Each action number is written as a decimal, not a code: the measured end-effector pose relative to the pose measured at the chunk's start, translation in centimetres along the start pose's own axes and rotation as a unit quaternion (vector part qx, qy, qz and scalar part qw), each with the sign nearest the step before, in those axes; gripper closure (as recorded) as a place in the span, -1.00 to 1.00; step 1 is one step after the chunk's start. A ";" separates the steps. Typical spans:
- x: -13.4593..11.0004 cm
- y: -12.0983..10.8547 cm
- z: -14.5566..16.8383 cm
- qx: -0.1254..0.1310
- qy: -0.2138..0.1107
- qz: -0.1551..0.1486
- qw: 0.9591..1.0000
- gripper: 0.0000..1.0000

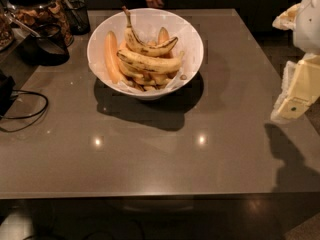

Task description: Pick banana from white bowl

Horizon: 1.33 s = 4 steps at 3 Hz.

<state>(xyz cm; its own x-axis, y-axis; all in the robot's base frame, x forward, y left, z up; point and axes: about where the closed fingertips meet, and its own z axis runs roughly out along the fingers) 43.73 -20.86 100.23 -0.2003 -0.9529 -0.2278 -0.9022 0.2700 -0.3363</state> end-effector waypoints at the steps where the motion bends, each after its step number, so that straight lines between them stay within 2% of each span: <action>1: 0.0 0.0 0.0 0.000 0.000 0.000 1.000 -1.00; 2: -2.2 -1.9 0.0 0.004 -0.005 0.000 1.000 -1.00; 4: -5.6 -5.1 1.9 -0.029 -0.008 -0.006 1.000 -1.00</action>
Offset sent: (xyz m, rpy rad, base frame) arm 0.0551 0.0379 0.0221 0.0173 -0.0081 0.0037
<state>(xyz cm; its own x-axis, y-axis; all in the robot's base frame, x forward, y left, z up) 50.20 -16.65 101.46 -0.1831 -0.9536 -0.2391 -0.9251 0.2495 -0.2864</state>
